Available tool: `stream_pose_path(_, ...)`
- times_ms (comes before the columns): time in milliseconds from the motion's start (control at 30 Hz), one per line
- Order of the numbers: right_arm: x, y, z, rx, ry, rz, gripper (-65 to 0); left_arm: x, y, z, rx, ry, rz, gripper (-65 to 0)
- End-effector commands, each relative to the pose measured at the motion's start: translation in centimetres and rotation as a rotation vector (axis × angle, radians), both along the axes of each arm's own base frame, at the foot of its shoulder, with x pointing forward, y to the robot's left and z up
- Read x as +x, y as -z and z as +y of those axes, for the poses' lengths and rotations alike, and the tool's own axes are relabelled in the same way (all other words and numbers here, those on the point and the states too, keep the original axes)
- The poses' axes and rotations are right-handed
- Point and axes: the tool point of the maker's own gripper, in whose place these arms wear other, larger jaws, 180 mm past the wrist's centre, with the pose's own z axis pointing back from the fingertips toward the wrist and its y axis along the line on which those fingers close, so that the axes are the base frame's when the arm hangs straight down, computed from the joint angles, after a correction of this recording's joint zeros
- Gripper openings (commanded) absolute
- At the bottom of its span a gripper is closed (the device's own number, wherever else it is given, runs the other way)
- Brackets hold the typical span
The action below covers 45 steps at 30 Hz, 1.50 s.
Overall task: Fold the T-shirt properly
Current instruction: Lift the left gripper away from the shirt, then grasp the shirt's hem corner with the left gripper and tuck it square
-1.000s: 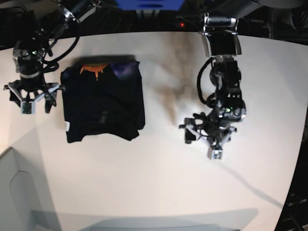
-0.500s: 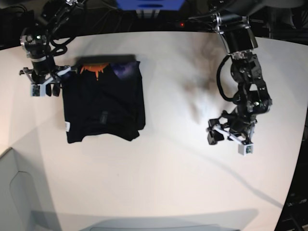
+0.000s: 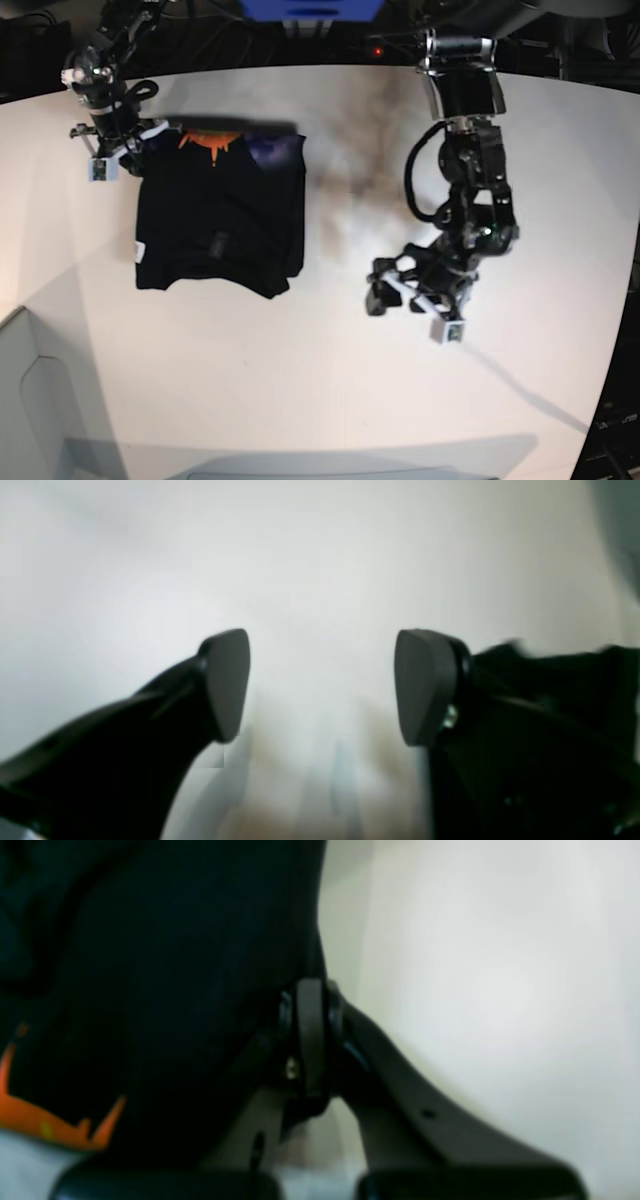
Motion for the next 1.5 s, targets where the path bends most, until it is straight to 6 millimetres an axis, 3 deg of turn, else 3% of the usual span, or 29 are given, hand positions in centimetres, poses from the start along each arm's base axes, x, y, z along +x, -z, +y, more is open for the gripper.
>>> stream_pose_path(0, 0.5, -0.8, -0.4, -0.005, 0.010, -0.038, -65.0, 1.2, -2.2, -1.8, -0.023, 0.030, -0.067, -21.1)
stream_pose_path(67, 0.7, -1.0, -0.5, -0.008, 0.014, -0.045, -65.0, 1.3, -2.5, -5.5, -0.066, 0.086, -0.085, -21.1)
stream_pose_path(200, 1.2, -2.4, -0.9, -0.036, 0.011, -0.079, -65.0, 1.9, -2.2, -9.5, -0.114, 0.077, -0.062, -21.1)
stream_pose_path(333, 1.9, -6.1, -1.2, -0.109, -0.006, -0.156, -65.0, 2.0, -0.3, -11.2, -0.105, 0.048, -0.012, -17.7)
stream_pose_path(433, 1.9, -7.3, -0.6, -0.131, -0.033, -0.177, -65.0, 1.8, 0.1, -11.8, -0.099, 0.063, -0.009, -15.3)
stream_pose_path(600, 1.6, -6.2, 2.0, -0.095, -0.101, -0.153, -65.0, 1.9, 0.0, -12.2, -0.098, 0.069, -0.010, -15.2)
stream_pose_path(667, 1.6, -5.3, 2.6, -0.072, -0.114, -0.133, -65.0, 1.5, 0.8, -13.7, -0.082, 0.114, 0.010, -15.2)
stream_pose_path(800, 1.4, -4.2, 2.8, -0.049, -0.110, -0.109, -65.0, 0.9, 2.6, -15.5, -0.041, 0.178, 0.059, -15.4)
stream_pose_path(900, 1.4, -4.0, 2.8, -0.047, -0.110, -0.106, -65.0, 0.8, 2.9, -15.6, -0.039, 0.182, 0.066, -15.8)
stream_pose_path(1000, 1.4, -4.0, 2.8, -0.046, -0.110, -0.105, -65.0, 0.8, 2.8, -15.7, -0.039, 0.184, 0.063, -24.2)
stream_pose_path(1233, 1.2, -3.2, 2.9, -0.031, -0.108, -0.087, -65.0, 1.5, 2.8, -15.5, -0.049, 0.154, 0.024, -63.9)
stream_pose_path(1333, 1.1, -2.8, 3.0, -0.022, -0.106, -0.078, -65.0, 1.5, 2.7, -15.3, -0.049, 0.153, 0.030, -63.9)
stream_pose_path(1467, 1.2, -2.9, 2.9, -0.025, -0.106, -0.082, -65.0, 2.1, -0.6, -15.2, -0.069, 0.149, -0.059, -65.0)
